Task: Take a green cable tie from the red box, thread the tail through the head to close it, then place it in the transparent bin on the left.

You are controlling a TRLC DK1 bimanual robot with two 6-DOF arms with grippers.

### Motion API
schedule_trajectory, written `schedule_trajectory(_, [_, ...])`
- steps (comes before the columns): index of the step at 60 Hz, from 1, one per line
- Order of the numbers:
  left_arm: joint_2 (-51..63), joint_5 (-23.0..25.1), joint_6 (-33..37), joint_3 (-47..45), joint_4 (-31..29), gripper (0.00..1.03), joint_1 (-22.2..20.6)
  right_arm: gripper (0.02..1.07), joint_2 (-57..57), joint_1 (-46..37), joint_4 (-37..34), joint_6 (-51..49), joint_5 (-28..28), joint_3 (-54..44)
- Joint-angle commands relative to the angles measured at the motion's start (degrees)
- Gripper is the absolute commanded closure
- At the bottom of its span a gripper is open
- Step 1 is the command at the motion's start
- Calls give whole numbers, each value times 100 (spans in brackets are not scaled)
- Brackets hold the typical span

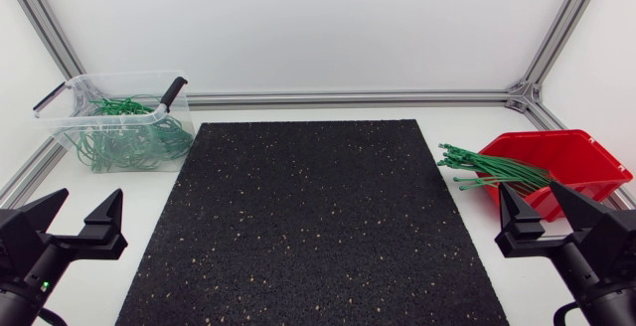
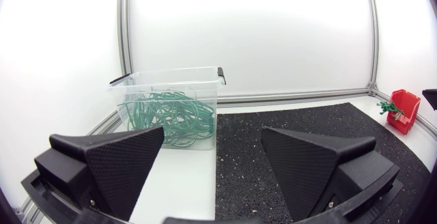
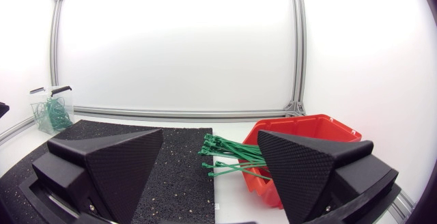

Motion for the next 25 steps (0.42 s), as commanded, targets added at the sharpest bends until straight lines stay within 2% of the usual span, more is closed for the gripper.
schedule_trajectory(1, [-267,71,-166,-284,91,4,-58,6,-32,-25,97,-78,14,-137])
schedule_trajectory(11, [-727,185,-246,-628,141,4,-80,6,-32,-25,97,-78,14,-137])
schedule_trajectory(25, [-727,185,-246,-628,141,4,-80,6,-32,-25,97,-78,14,-137])
